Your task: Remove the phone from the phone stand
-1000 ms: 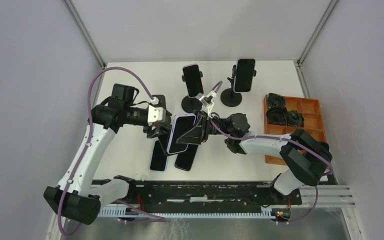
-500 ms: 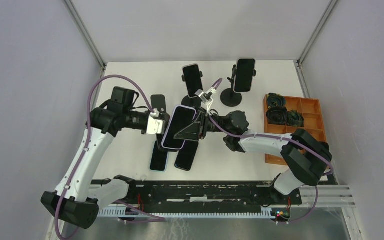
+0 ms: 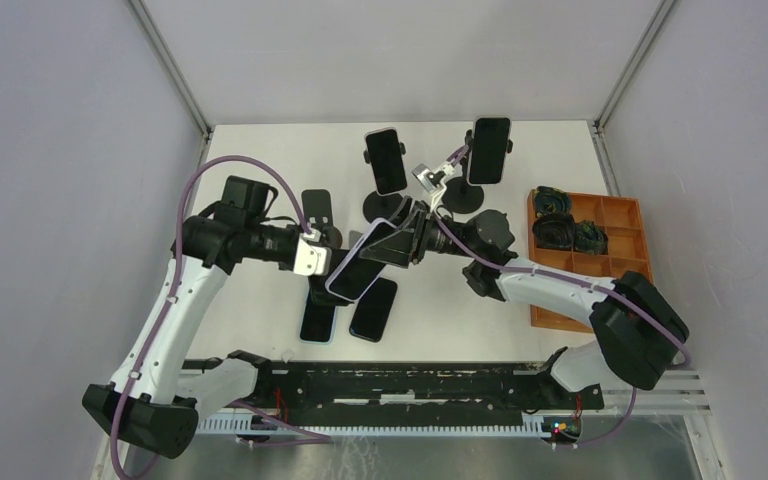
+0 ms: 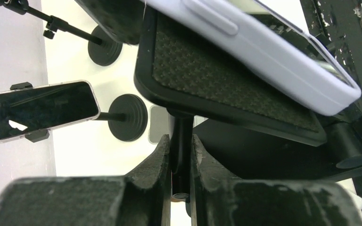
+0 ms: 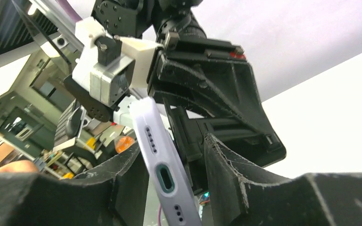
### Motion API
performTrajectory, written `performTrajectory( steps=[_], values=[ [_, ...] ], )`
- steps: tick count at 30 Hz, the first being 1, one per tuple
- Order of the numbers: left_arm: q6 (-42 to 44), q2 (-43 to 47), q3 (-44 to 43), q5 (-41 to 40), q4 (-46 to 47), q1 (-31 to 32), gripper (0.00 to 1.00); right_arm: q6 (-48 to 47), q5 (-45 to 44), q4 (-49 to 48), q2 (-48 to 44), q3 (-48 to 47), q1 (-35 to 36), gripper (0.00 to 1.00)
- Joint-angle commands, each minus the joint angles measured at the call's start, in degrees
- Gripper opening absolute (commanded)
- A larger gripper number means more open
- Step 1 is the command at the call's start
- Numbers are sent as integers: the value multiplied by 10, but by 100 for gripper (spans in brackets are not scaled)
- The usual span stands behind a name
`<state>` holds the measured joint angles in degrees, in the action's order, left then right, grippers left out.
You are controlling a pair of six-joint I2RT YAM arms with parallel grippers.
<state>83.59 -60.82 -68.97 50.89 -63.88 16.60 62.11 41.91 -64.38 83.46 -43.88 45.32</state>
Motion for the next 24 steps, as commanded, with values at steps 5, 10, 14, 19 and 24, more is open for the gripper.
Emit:
performTrajectory(
  steps=[5, 10, 14, 19, 24],
  values=[
    [25, 5, -10, 22, -20, 0, 2, -52, -38, 49, -49, -15, -5, 37],
    [23, 2, -8, 12, -20, 0, 2, -53, -37, 69, -76, -17, -16, 22],
    [24, -4, -8, -1, -20, 0, 2, -55, -30, 95, -105, -30, -39, 17],
    [29, -8, -5, -11, -20, 0, 2, -54, -8, 127, -146, -41, -75, 17],
    [29, -9, -5, -14, -20, 0, 2, -45, 3, 144, -187, -30, -114, 17]
  ],
)
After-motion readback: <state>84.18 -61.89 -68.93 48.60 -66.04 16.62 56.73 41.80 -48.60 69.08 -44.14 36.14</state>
